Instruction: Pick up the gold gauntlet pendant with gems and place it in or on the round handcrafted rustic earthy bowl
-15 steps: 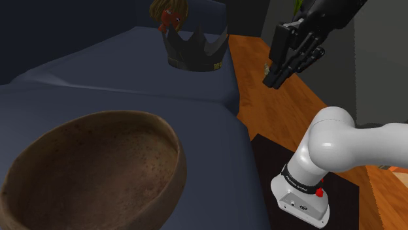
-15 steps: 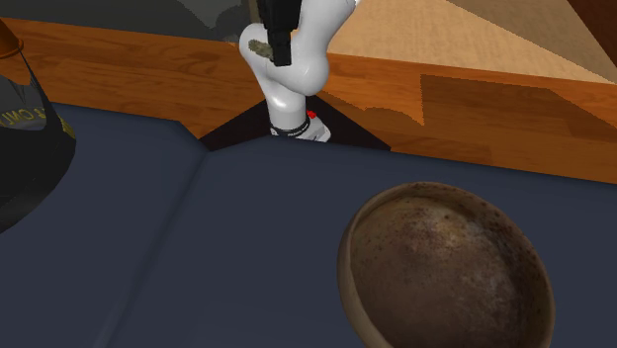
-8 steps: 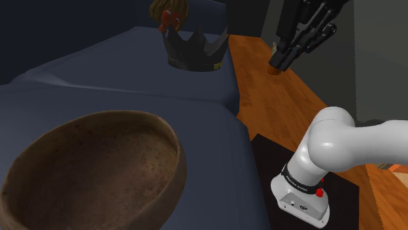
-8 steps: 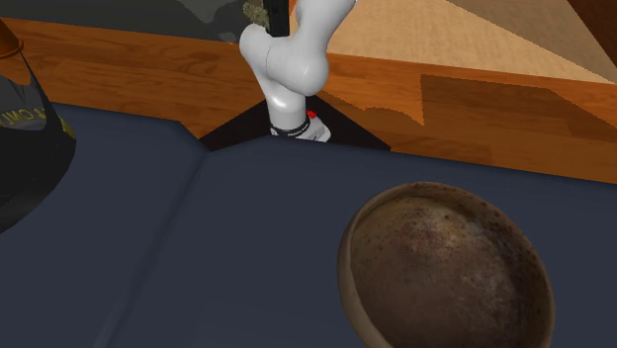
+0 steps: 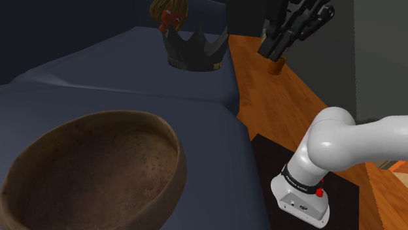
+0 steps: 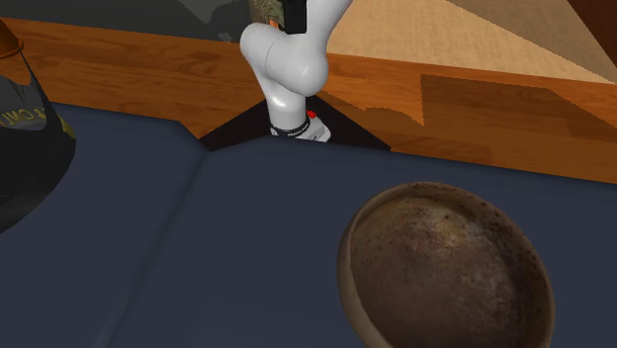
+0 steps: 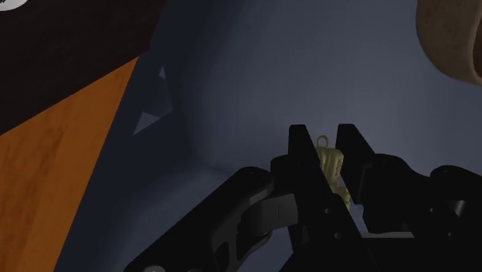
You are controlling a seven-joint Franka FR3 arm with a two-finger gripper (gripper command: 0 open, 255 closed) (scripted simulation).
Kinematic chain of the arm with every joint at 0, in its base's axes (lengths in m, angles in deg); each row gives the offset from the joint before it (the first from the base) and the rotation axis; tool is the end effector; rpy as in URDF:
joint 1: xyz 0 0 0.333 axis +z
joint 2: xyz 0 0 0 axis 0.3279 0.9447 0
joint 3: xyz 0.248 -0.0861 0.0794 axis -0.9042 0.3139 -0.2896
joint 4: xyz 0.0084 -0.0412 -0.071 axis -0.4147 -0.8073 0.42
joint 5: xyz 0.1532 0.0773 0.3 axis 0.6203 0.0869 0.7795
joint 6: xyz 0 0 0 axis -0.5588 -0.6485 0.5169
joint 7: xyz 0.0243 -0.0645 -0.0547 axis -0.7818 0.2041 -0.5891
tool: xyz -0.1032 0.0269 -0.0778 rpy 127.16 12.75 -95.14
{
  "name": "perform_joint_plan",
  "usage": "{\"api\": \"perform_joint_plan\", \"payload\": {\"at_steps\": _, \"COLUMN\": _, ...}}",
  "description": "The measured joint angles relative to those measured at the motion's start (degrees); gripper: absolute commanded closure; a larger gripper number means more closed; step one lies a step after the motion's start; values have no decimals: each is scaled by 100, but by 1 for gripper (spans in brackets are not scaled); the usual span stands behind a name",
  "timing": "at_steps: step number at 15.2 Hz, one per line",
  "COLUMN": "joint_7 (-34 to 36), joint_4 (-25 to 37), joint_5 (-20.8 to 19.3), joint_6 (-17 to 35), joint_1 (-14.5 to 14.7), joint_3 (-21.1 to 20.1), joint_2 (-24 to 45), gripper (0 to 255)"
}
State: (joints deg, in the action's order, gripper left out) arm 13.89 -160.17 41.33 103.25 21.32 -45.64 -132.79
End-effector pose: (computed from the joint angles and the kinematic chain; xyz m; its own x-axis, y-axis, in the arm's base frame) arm 0.1446 0.2066 0.6655 0.8993 -0.4236 0.1088 -0.3701 -0.8696 -0.3269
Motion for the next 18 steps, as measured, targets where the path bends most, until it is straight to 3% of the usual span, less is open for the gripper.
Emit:
{"api": "perform_joint_plan", "payload": {"at_steps": 5, "joint_7": 470, "joint_4": 483, "joint_5": 298, "joint_6": 290, "joint_1": -197, "joint_3": -708, "joint_2": 479, "gripper": 255}}
{"api": "perform_joint_plan", "payload": {"at_steps": 11, "joint_7": 1076, "joint_4": 1305, "joint_5": 487, "joint_6": 729, "joint_1": -663, "joint_3": -1753, "joint_2": 1287, "gripper": 255}}
{"api": "perform_joint_plan", "payload": {"at_steps": 14, "joint_7": 1394, "joint_4": 1795, "joint_5": 481, "joint_6": 909, "joint_1": -985, "joint_3": -2337, "joint_2": 1708, "gripper": 255}}
{"api": "perform_joint_plan", "payload": {"at_steps": 18, "joint_7": 1869, "joint_4": 2609, "joint_5": 332, "joint_6": 1108, "joint_1": -1632, "joint_3": -3329, "joint_2": 2346, "gripper": 255}}
